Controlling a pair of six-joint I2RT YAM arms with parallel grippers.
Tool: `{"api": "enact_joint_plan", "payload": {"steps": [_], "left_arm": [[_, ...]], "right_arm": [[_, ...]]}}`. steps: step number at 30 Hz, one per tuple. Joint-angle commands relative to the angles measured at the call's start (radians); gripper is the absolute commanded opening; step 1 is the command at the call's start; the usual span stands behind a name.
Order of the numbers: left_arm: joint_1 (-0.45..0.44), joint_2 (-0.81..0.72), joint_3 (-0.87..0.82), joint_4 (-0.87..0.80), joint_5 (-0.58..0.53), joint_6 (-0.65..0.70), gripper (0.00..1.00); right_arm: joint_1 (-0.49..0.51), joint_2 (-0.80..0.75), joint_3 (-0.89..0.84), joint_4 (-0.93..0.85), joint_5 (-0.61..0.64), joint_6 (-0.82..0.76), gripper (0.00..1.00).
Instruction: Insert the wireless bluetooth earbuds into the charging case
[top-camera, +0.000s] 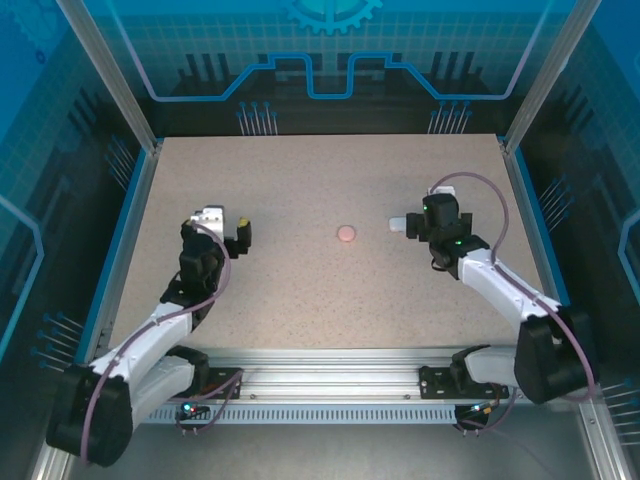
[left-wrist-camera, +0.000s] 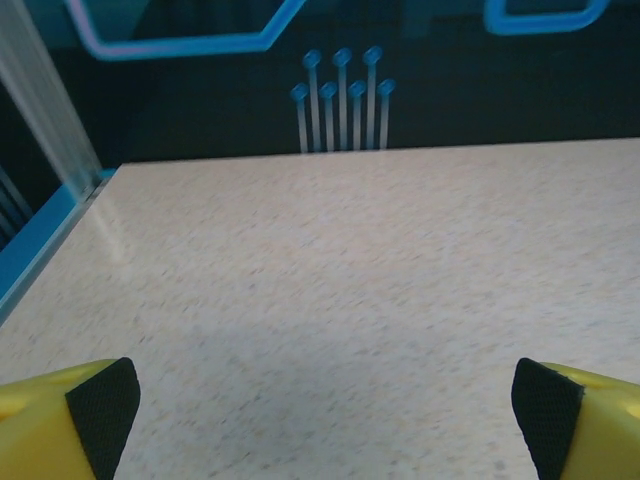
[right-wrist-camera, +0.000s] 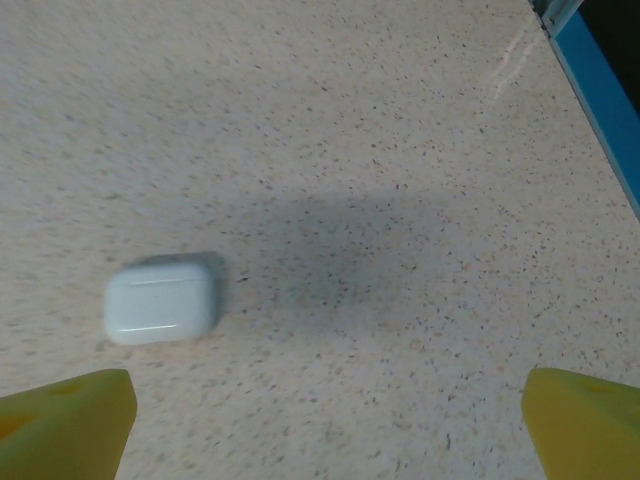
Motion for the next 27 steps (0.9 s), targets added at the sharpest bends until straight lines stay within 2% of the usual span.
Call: {"api": "enact_joint_plan", "payload": {"steps": [1, 6, 7, 9, 13, 16, 19, 21, 22, 27], "left_arm": [[0.042, 0.113, -0.096, 0.265, -0.009, -0.003, 0.99], [0.066, 0.313, -0.083, 0.417, 0.047, -0.010, 0.99], [0.074, 0.332, -0.068, 0.416, 0.068, -0.011, 0.99], [0.101, 0.389, -0.044, 0.426, 0.139, -0.001, 0.99], [0.139, 0.474, -0.043, 0.495, 0.216, -0.018, 0.99], [0.139, 0.540, -0.022, 0.521, 0.250, 0.003, 0.99], [0.152, 0.538, 0.025, 0.425, 0.240, -0.022, 0.99], [0.193, 0.544, 0.068, 0.351, 0.264, -0.061, 0.99], [0.210, 0.542, 0.070, 0.339, 0.298, -0.073, 0.99], [0.210, 0.543, 0.065, 0.348, 0.298, -0.070, 0.99]], "right_arm": [[-0.013, 0.081, -0.054, 0.237, 0.058, -0.087, 1.00], [-0.018, 0.174, -0.160, 0.523, 0.037, -0.184, 1.00], [-0.023, 0.178, -0.159, 0.520, 0.012, -0.200, 1.00], [-0.038, 0.187, -0.206, 0.665, -0.031, -0.270, 1.00], [-0.154, 0.165, -0.291, 0.762, -0.229, -0.191, 1.00], [-0.217, 0.198, -0.381, 0.955, -0.356, -0.162, 1.00], [-0.211, 0.194, -0.359, 0.902, -0.370, -0.176, 1.00], [-0.214, 0.197, -0.355, 0.898, -0.375, -0.174, 1.00], [-0.213, 0.199, -0.355, 0.902, -0.374, -0.176, 1.00], [-0.208, 0.199, -0.354, 0.900, -0.366, -0.178, 1.00]]}}
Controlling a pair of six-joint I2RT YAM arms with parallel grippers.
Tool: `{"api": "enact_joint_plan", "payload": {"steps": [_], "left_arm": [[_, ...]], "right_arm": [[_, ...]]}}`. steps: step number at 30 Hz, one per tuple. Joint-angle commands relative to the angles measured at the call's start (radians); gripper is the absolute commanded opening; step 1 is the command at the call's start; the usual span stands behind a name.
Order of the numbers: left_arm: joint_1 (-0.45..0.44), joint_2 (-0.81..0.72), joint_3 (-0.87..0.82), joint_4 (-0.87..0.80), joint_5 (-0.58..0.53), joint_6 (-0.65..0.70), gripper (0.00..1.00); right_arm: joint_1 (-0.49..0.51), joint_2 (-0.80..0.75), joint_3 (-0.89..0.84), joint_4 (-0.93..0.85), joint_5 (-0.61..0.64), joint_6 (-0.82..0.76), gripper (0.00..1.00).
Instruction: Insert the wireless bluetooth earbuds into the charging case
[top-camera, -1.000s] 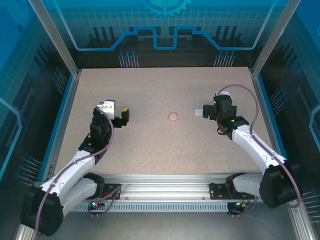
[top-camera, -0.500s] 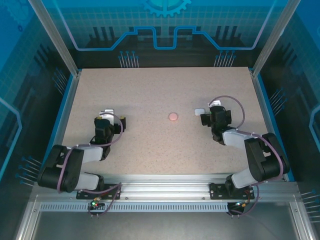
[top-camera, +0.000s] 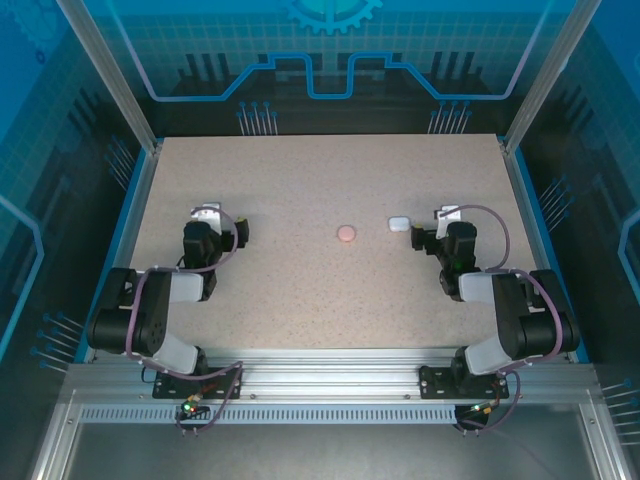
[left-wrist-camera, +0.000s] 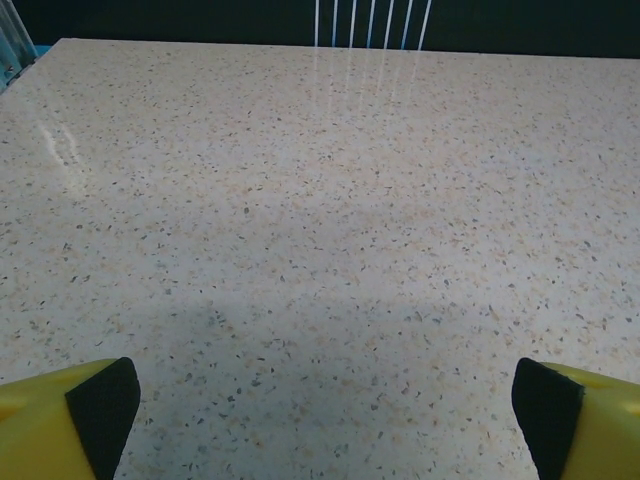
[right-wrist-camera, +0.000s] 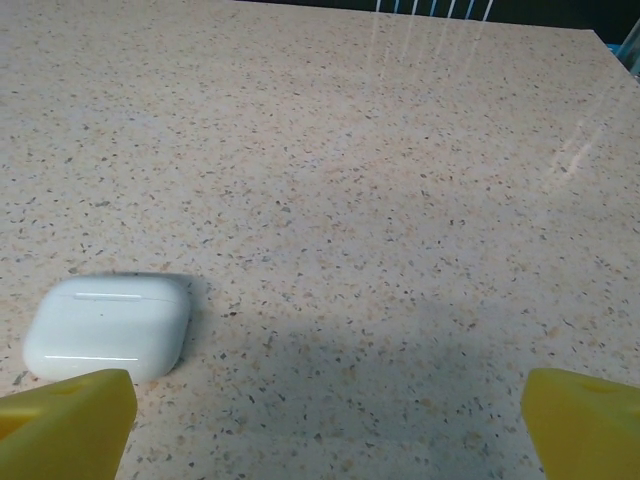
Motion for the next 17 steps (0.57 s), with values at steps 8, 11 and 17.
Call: {"api": "enact_joint_plan", "payload": {"steps": [8, 11, 17], "left_arm": [[0.003, 0.003, 0.009, -0.020, 0.046, -0.018, 0.99], [0.004, 0.003, 0.008, -0.020, 0.046, -0.018, 0.99], [0.004, 0.002, 0.008, -0.020, 0.046, -0.017, 0.99]], "right_arm": [[0.015, 0.010, 0.010, 0.053, -0.002, -0.006, 1.00], [0.000, 0.013, 0.032, 0.016, -0.108, -0.032, 1.00], [-0.007, 0.012, 0.027, 0.021, -0.127, -0.032, 1.00]]}}
